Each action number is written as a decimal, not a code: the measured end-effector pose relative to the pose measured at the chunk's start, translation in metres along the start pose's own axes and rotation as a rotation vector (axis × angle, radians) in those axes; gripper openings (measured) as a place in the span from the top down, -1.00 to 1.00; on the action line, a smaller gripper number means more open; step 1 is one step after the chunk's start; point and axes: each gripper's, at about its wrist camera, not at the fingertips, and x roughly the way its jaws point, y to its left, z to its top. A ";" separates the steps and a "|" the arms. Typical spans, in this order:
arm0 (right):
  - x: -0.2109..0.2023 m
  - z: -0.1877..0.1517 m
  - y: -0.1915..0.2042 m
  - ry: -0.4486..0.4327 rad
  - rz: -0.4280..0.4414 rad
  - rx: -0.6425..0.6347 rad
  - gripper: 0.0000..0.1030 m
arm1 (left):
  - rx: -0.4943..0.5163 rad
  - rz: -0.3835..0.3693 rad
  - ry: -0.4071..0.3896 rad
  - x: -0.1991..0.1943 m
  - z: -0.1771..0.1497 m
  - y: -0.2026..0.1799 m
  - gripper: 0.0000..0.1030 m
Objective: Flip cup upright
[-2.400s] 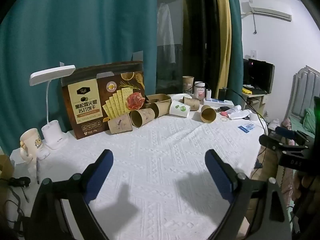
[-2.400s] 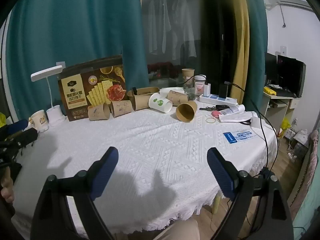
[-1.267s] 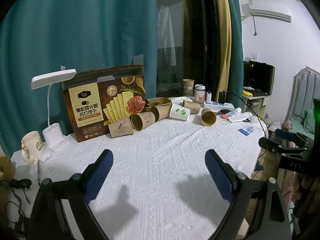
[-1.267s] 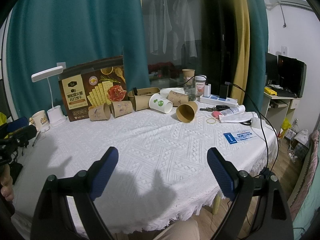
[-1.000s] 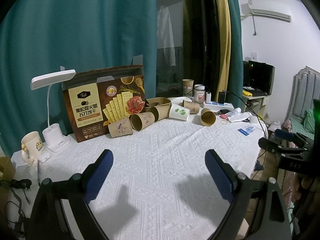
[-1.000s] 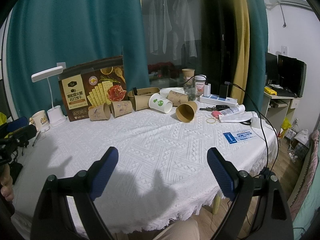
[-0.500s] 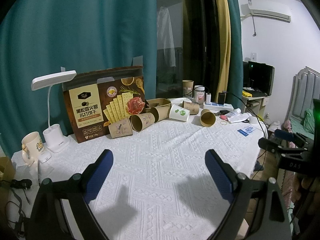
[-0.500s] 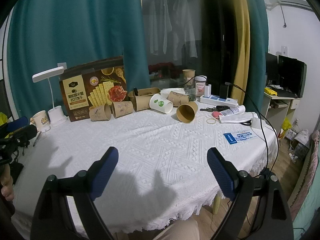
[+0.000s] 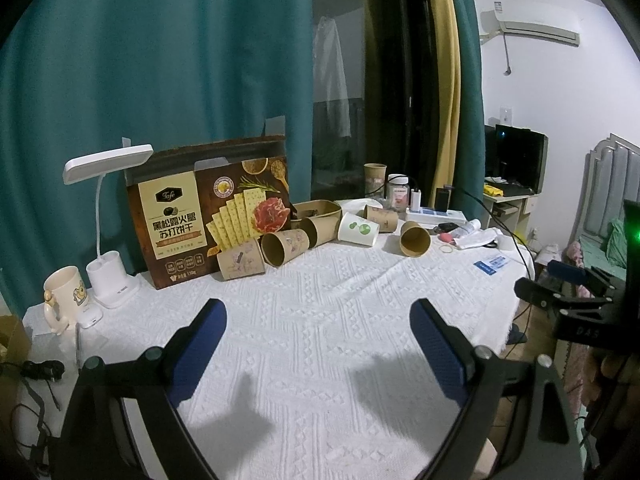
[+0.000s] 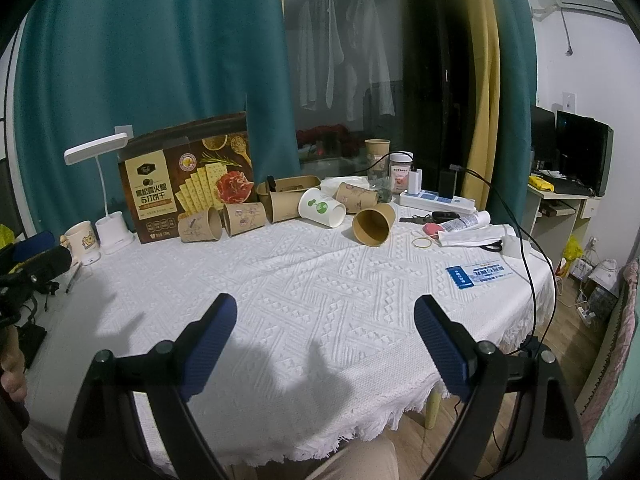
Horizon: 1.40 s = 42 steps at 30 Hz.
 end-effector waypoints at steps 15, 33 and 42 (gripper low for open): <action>0.001 0.000 0.001 0.001 0.000 -0.001 -0.72 | 0.002 -0.002 -0.003 0.001 -0.002 -0.001 -0.81; 0.067 -0.003 -0.011 0.099 -0.032 -0.041 -0.72 | 0.233 -0.016 0.155 0.099 0.008 -0.012 -0.81; 0.157 0.006 -0.053 0.189 -0.083 -0.023 -0.72 | 0.551 0.007 0.284 0.262 0.033 -0.017 -0.81</action>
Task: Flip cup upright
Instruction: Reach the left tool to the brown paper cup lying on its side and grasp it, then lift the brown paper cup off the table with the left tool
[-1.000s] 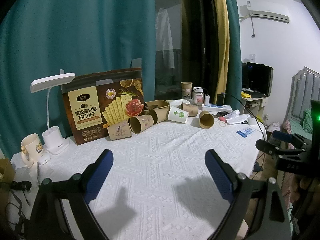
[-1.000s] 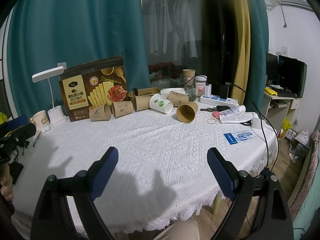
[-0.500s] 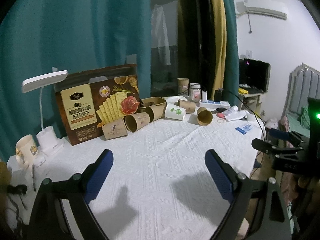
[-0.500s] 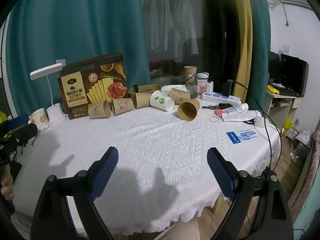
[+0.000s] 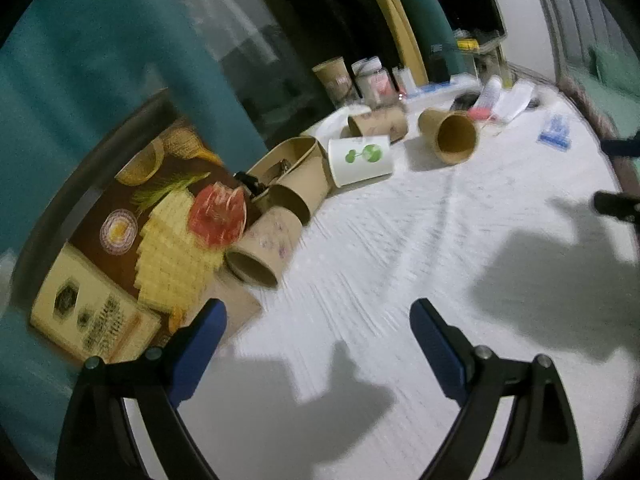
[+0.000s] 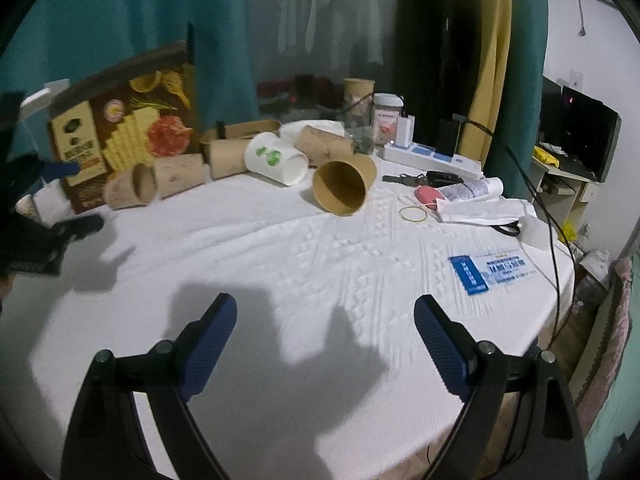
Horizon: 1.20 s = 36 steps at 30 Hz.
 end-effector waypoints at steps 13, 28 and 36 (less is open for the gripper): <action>0.073 0.020 -0.030 0.072 -0.016 0.089 -0.72 | 0.281 0.063 0.065 0.150 0.079 0.002 -0.65; 0.064 0.009 -0.042 0.082 -0.013 0.127 -0.73 | 0.439 0.148 0.113 0.200 0.097 -0.005 -0.25; 0.042 0.009 -0.041 0.052 -0.023 0.132 -0.73 | 0.351 0.101 0.038 0.152 0.110 0.018 -0.22</action>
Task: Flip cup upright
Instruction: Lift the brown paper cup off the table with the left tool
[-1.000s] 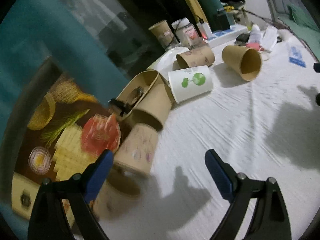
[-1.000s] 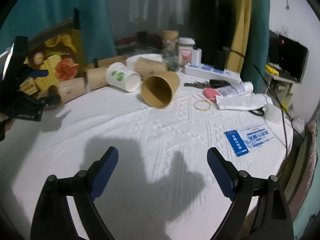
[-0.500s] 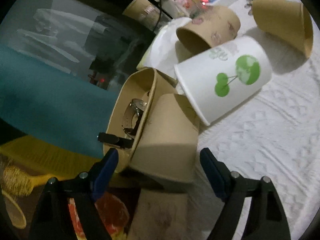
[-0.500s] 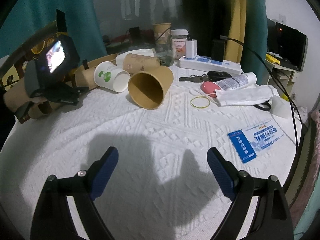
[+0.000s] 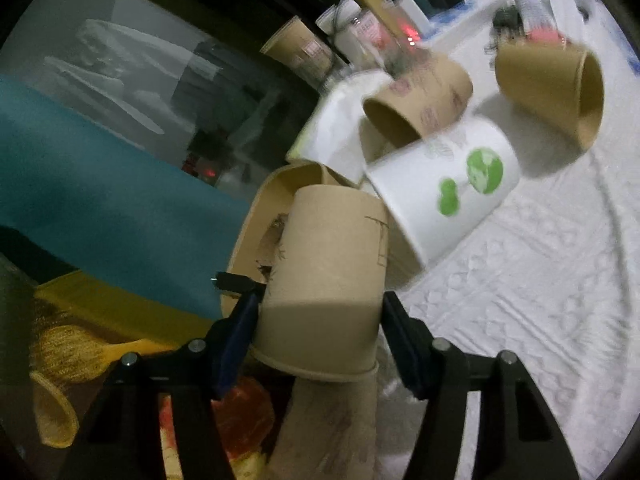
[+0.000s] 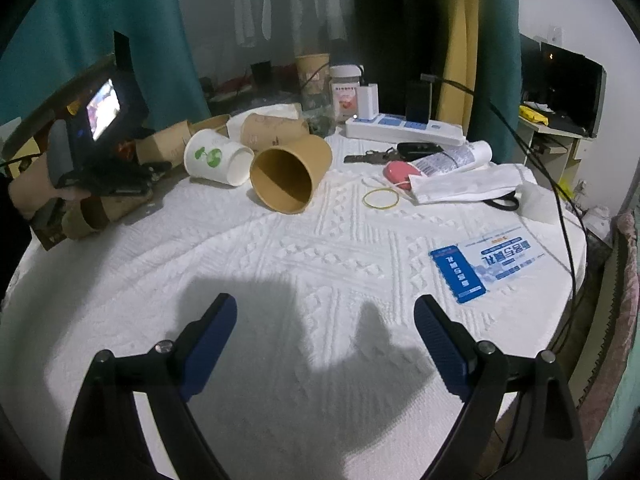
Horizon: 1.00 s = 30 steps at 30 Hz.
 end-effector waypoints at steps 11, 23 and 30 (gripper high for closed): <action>-0.053 -0.005 0.013 -0.074 0.011 -0.018 -0.73 | -0.065 -0.015 -0.123 -0.122 -0.015 0.013 -0.22; -0.097 -0.065 0.029 -0.034 0.050 -0.033 -0.72 | 0.204 -0.356 -0.101 -0.233 -0.097 -0.121 -0.25; -0.111 -0.093 0.030 -0.002 0.055 -0.036 -0.72 | 0.297 -0.426 0.002 -0.234 -0.121 -0.170 -0.29</action>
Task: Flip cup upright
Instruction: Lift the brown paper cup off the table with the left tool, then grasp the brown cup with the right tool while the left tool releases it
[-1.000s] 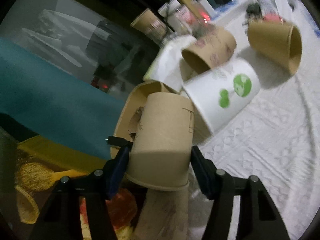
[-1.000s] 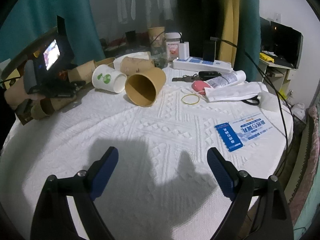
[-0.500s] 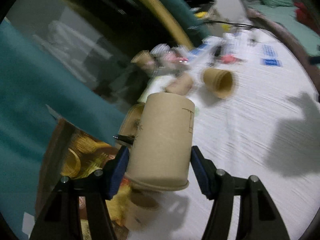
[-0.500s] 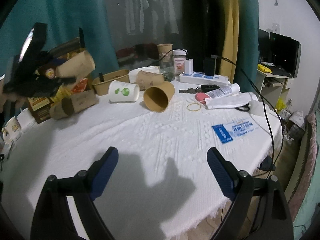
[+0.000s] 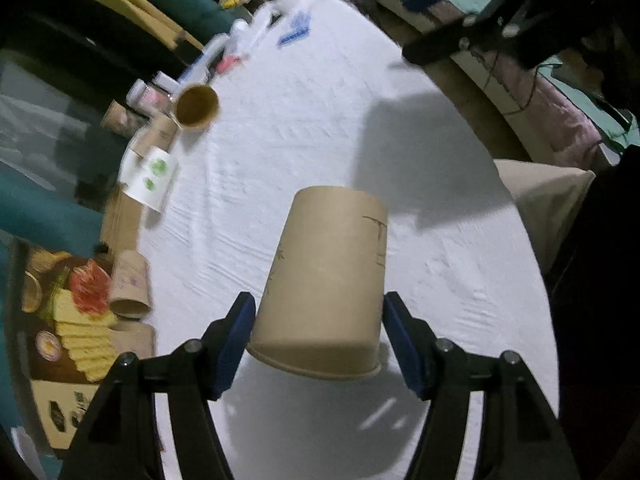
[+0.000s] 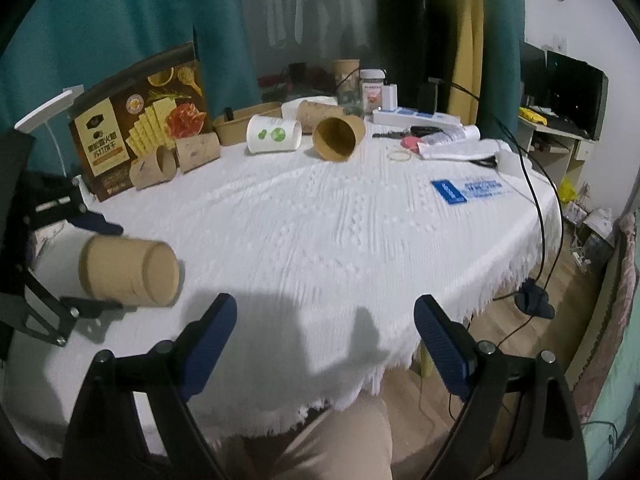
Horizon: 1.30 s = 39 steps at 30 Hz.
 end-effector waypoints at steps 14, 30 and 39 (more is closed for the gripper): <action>-0.009 0.007 0.018 0.030 0.204 -0.161 -0.73 | -0.120 0.089 -0.069 -0.039 -0.020 -0.006 -0.58; 0.029 0.051 0.182 0.277 0.524 -1.118 -0.73 | -0.988 0.104 -0.306 -0.119 -0.157 -0.029 -0.58; 0.074 0.040 0.220 0.482 0.444 -1.366 -0.73 | -1.250 0.105 -0.356 -0.104 -0.201 -0.029 -0.58</action>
